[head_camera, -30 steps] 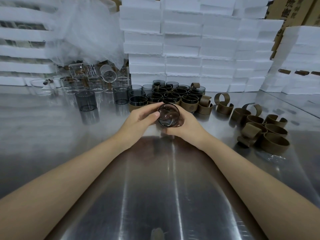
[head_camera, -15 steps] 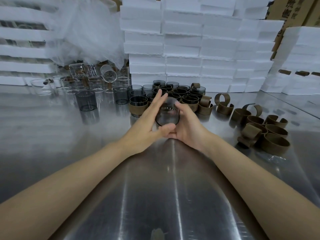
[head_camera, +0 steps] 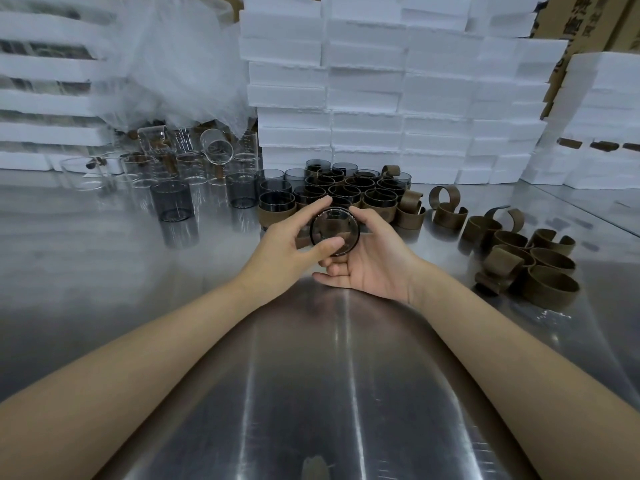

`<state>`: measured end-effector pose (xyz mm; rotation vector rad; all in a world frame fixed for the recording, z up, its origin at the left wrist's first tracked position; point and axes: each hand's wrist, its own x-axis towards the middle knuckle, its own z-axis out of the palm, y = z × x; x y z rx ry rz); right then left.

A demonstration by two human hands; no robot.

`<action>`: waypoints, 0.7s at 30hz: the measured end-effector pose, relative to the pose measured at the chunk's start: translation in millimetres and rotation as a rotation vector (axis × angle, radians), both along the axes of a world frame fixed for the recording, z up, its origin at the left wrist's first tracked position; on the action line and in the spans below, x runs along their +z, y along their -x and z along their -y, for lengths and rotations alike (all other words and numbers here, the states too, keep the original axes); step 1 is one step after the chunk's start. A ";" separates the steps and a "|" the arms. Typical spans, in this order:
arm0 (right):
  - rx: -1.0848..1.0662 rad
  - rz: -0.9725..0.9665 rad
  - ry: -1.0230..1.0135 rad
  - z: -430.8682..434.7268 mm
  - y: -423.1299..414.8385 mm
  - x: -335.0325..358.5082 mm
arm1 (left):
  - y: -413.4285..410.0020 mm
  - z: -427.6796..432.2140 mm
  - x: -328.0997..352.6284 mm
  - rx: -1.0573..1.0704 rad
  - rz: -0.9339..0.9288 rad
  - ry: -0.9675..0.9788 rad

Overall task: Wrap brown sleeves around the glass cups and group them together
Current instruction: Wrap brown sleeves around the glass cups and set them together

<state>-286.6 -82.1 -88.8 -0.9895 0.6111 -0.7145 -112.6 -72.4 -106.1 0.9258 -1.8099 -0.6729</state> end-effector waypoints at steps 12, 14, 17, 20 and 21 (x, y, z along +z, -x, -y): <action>0.060 -0.023 -0.051 0.1 1.9 1.4 | -0.7 -2.9 3.3 0.028 -0.019 -0.004; 0.050 -0.006 -0.061 0.5 1.8 0.4 | -0.3 -2.0 1.1 0.020 0.004 -0.017; 0.039 -0.006 -0.058 0.6 1.4 -0.1 | 0.2 -1.6 -0.8 0.036 0.014 -0.010; 0.052 -0.025 -0.035 0.5 0.2 0.1 | 0.6 -2.0 0.6 0.098 -0.003 0.036; 0.057 -0.032 -0.027 0.4 0.0 0.1 | 0.8 -2.3 1.6 0.116 -0.002 0.049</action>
